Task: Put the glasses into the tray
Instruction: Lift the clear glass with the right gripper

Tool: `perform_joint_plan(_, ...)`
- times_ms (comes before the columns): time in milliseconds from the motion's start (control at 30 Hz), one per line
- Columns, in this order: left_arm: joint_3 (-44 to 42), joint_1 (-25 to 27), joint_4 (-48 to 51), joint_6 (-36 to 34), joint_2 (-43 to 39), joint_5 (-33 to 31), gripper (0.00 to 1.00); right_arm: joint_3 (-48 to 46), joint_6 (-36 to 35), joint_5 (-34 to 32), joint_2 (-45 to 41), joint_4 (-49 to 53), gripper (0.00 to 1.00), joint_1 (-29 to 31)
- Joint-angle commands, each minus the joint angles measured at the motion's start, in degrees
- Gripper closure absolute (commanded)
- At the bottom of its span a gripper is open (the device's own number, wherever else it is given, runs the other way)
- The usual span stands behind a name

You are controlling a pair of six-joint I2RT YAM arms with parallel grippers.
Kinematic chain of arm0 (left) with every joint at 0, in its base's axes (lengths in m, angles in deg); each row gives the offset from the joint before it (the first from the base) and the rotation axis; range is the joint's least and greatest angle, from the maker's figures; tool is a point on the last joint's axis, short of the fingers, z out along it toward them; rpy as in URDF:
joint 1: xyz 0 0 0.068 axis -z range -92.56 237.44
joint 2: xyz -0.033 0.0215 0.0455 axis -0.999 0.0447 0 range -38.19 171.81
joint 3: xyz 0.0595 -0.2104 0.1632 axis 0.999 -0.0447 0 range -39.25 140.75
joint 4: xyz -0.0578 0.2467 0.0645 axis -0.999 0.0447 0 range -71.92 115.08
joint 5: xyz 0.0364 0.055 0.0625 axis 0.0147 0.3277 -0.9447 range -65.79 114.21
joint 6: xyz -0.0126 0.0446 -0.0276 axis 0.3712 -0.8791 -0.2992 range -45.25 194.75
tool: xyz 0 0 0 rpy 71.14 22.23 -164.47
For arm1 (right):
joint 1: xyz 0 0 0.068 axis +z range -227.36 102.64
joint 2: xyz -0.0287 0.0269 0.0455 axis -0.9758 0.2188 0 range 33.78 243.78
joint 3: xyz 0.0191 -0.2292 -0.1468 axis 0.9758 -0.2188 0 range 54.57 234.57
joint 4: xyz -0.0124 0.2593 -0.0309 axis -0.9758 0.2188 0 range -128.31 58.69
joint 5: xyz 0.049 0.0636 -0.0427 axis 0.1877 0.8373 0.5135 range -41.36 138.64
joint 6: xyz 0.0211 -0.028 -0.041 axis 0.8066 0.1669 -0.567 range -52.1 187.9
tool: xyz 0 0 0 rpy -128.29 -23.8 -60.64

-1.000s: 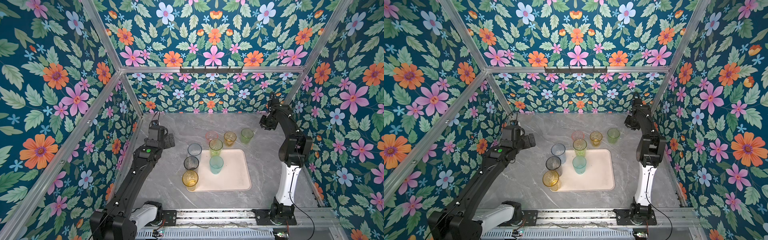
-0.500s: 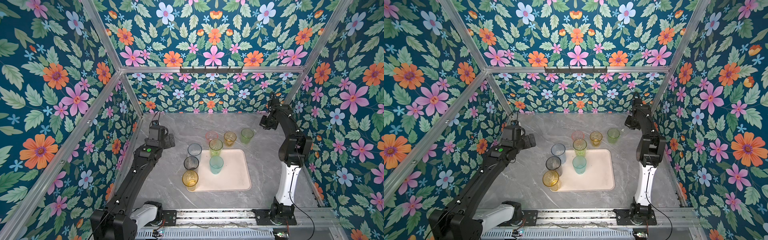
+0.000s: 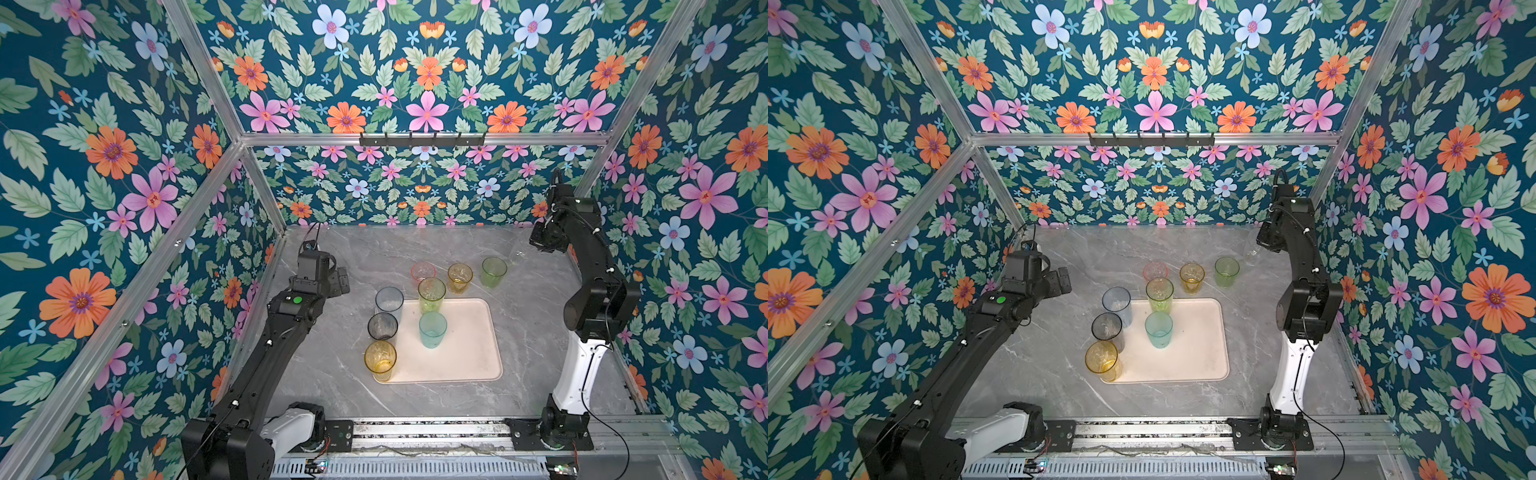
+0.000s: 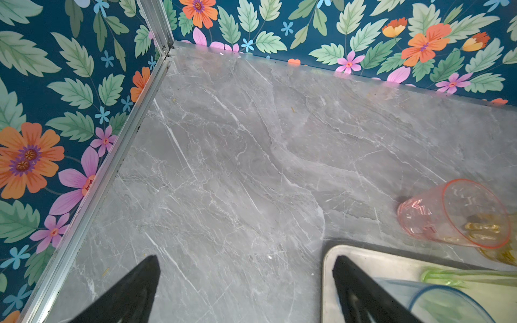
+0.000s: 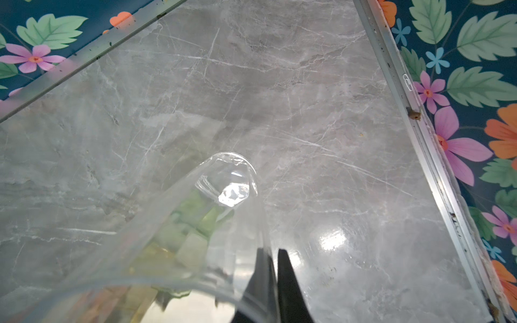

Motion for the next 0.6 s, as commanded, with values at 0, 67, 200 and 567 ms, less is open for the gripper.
perform_joint_plan(0,0.1,0.0,-0.1,-0.2,-0.2,-0.1,0.01,-0.8,-0.9,-1.4,-2.9,3.1,1.00,0.9)
perform_joint_plan(67,0.1,0.0,-0.1,-0.3,-0.2,-0.2,0.01,-0.8,-1.1,-1.5,-4.6,4.2,1.00,1.1)
perform_joint_plan(200,0.1,0.0,0.0,-0.3,-0.4,-0.1,0.01,-1.7,-1.4,-2.3,-8.7,6.0,1.00,1.9)
perform_joint_plan(567,0.2,-0.2,-0.1,-0.3,-0.1,-0.1,0.01,-10.4,-2.6,-4.1,-19.2,9.2,1.00,15.0)
